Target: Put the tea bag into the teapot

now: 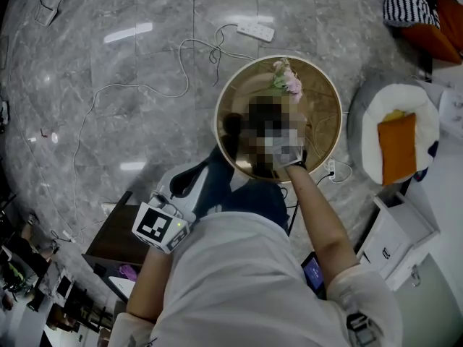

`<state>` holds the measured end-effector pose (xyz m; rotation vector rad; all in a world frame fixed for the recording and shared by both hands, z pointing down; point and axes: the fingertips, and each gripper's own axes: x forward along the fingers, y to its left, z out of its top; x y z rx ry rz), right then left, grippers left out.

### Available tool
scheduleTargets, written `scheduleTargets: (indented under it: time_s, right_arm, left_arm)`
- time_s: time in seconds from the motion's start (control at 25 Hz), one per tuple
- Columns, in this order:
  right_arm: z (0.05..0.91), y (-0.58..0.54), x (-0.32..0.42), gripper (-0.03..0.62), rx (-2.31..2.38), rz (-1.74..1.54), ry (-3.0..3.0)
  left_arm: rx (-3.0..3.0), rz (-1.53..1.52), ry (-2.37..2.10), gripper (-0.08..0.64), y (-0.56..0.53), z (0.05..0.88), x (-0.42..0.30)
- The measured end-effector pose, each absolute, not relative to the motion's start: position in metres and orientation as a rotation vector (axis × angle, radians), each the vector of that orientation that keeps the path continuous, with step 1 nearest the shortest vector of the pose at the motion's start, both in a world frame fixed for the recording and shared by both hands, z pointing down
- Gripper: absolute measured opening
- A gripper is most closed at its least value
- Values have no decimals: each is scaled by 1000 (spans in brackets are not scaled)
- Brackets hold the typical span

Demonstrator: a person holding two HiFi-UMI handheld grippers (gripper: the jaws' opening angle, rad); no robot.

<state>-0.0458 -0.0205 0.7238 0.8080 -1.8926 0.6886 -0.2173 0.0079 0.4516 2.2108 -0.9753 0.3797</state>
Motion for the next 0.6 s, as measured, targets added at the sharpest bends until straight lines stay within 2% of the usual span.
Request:
scheduleTargets:
  time_s: [0.6]
  right_arm:
    - [731,-20,-48,24,759,560,-1789]
  left_arm:
    - [2207,372,-977,8,12,448,-217]
